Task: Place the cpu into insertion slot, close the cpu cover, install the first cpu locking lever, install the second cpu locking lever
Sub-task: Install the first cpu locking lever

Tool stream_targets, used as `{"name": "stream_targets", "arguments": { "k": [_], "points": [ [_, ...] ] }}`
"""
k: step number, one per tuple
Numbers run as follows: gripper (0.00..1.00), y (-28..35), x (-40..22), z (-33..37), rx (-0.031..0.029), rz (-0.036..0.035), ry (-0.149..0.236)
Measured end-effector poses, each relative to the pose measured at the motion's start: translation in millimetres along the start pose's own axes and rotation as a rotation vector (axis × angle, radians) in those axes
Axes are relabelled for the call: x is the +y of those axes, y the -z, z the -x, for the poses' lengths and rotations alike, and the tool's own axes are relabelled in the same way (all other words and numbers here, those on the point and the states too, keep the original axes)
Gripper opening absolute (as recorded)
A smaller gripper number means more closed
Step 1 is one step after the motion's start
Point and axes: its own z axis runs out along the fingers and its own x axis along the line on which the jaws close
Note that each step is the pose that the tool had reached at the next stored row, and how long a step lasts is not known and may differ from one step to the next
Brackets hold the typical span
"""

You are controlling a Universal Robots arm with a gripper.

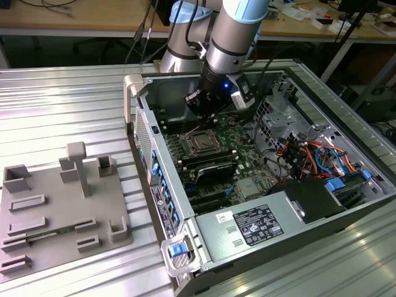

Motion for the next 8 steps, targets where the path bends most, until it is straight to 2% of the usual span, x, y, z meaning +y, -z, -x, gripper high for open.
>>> {"name": "stream_targets", "arguments": {
  "k": [3, 8],
  "points": [
    [0.11, -1.9, -0.1, 1.4, -0.0027, -0.0001, 0.001],
    [0.11, -5.1, 0.0, 3.8, -0.0116, -0.0002, 0.004]
  ]
}}
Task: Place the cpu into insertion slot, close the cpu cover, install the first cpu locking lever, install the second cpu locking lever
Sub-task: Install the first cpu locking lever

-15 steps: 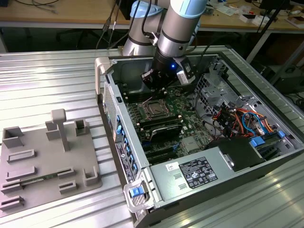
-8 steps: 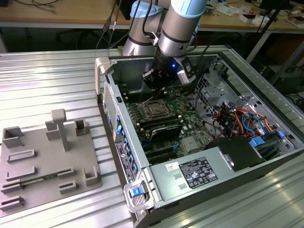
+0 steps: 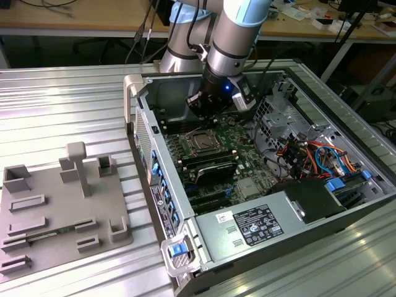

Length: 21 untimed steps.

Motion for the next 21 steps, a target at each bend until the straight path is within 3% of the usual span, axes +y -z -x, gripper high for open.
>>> {"name": "stream_targets", "arguments": {
  "k": [9, 14, 21],
  "points": [
    [0.11, -5.8, 0.0, 0.6, -0.0137, -0.0007, 0.007],
    [0.11, -7.1, 0.0, 0.7, -0.0272, -0.0007, 0.012],
    [0.11, -7.2, 0.0, 0.7, -0.0288, -0.0007, 0.013]
  ]
}}
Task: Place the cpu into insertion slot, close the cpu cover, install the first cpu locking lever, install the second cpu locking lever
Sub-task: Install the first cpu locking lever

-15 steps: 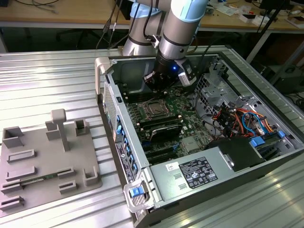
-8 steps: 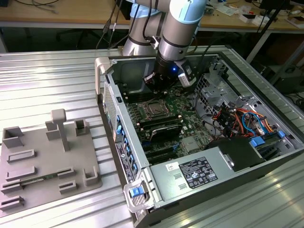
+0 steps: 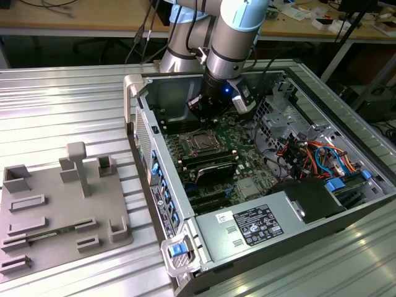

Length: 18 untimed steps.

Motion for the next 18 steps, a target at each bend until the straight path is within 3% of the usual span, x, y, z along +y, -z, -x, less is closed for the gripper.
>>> {"name": "stream_targets", "arguments": {
  "k": [8, 18],
  "points": [
    [0.11, -3.3, -0.2, -0.1, -0.0001, 0.0031, 0.0],
    [0.11, -8.6, -0.5, -0.2, -0.0004, 0.0152, 0.0]
  ]
}}
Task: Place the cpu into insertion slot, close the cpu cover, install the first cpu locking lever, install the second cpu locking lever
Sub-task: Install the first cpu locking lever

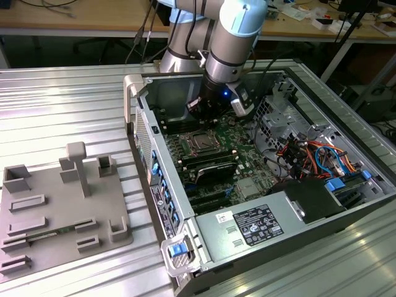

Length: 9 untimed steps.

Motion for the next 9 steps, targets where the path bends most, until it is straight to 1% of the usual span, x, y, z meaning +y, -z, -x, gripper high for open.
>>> {"name": "stream_targets", "arguments": {
  "k": [9],
  "points": [
    [0.11, -0.6, -0.3, 0.1, -0.0003, 0.0004, 0.0]
  ]
}}
